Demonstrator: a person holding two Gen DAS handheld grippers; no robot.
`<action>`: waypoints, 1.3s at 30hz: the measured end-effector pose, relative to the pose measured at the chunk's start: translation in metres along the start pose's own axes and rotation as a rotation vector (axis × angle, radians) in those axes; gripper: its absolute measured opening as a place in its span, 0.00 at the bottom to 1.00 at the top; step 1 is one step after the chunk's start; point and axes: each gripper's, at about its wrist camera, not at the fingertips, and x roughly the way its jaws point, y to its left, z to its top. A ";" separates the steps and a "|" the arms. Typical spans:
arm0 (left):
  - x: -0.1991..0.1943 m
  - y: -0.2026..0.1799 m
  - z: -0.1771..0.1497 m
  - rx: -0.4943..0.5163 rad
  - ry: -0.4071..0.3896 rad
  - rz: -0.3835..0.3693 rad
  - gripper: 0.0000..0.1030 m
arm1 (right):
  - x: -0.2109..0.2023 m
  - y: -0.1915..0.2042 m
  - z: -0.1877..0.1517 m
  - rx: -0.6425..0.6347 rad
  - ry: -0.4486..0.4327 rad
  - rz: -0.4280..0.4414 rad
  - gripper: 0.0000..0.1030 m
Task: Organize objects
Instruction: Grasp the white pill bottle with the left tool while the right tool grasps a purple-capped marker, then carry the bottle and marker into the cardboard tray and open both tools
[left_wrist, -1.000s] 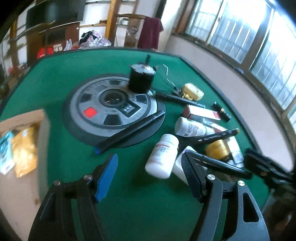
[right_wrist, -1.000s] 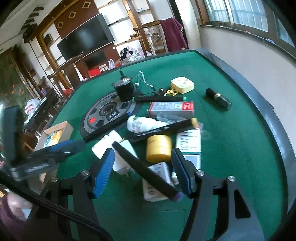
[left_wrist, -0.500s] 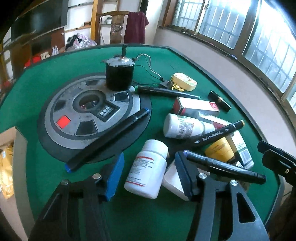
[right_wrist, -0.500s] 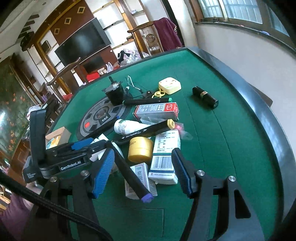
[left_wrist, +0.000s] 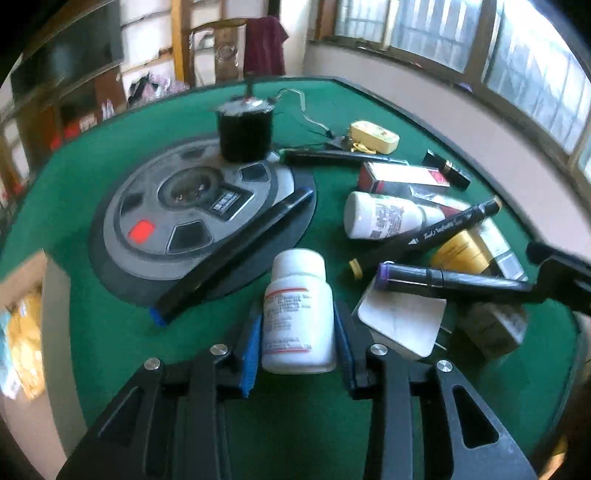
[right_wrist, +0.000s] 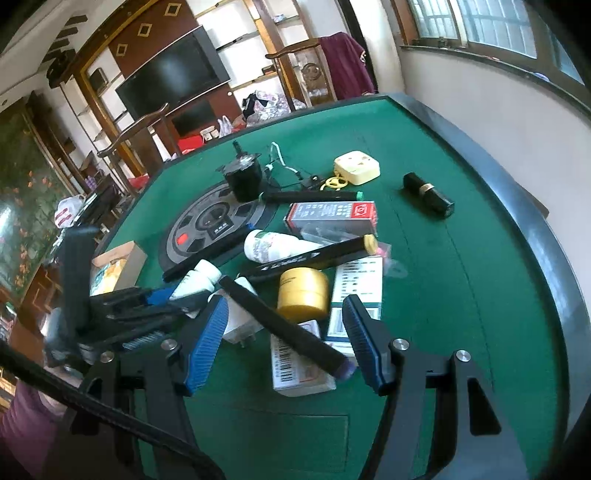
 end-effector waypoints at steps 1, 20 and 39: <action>0.001 -0.004 0.001 0.007 -0.005 0.021 0.30 | 0.001 0.000 0.001 -0.003 0.003 -0.001 0.61; -0.115 0.047 -0.064 -0.248 -0.181 -0.148 0.29 | 0.062 0.060 0.000 -0.495 0.137 -0.164 0.58; -0.175 0.118 -0.114 -0.442 -0.327 -0.121 0.29 | 0.022 0.058 0.015 -0.245 0.138 0.071 0.12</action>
